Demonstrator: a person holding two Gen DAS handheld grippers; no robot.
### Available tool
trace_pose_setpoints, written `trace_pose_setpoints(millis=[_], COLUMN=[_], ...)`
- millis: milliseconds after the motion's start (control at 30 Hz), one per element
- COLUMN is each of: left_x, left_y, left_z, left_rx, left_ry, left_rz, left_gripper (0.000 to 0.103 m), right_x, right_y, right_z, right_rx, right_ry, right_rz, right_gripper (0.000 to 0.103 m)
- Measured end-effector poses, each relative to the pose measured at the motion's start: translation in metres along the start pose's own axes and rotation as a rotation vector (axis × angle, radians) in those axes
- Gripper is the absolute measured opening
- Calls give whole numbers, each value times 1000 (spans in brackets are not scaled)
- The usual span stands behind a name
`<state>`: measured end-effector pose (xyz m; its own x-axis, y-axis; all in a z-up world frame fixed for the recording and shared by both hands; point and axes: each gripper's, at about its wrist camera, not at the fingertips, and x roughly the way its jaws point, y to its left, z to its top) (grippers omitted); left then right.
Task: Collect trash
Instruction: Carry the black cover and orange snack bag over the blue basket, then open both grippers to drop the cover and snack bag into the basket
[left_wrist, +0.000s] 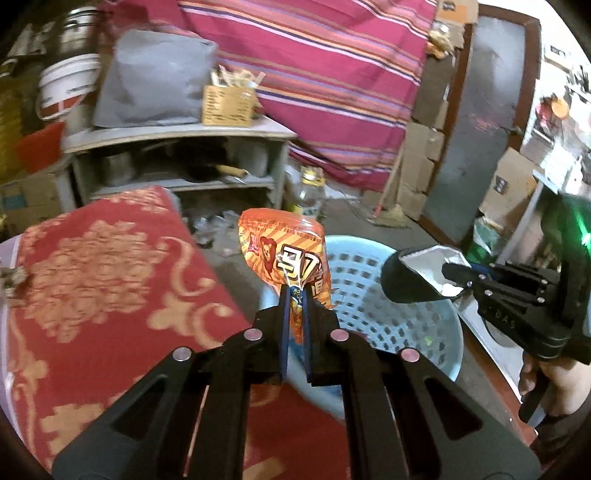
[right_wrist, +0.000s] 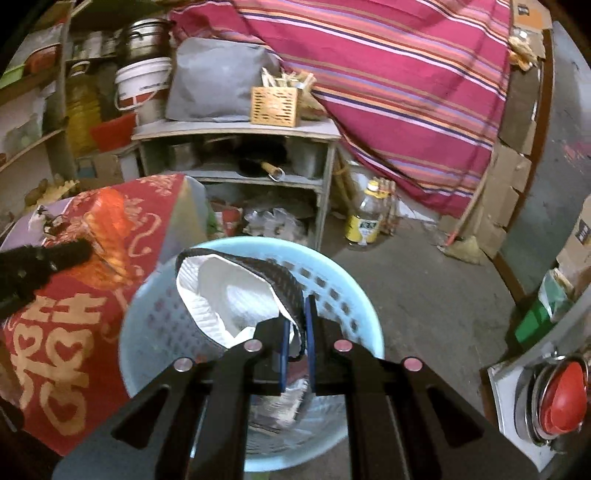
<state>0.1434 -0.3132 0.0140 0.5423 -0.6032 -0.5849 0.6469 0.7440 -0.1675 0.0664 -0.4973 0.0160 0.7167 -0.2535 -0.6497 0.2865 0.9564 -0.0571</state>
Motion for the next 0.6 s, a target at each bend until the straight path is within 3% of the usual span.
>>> trace_pose_setpoints(millis=[133,200,367,600], left_x=[23,28,31,-10], left_y=[-16,-18,-13,21], left_z=[-6,-8,-12,-10], left_rx=[23,39,32,-4], left_ry=[25,34,55,-7], left_rz=[-11,-1,48,153], left_gripper=[6,12,55,79], right_x=[6,7,11,22], right_y=[-9,-10,-6,8], right_z=[-3,-4,-6,-7], right_rx=[12,13,13,-2], right_ry=[16,24,38,70], right_rz=[-2,-2,0,4], right_gripper=[8,8,8,10])
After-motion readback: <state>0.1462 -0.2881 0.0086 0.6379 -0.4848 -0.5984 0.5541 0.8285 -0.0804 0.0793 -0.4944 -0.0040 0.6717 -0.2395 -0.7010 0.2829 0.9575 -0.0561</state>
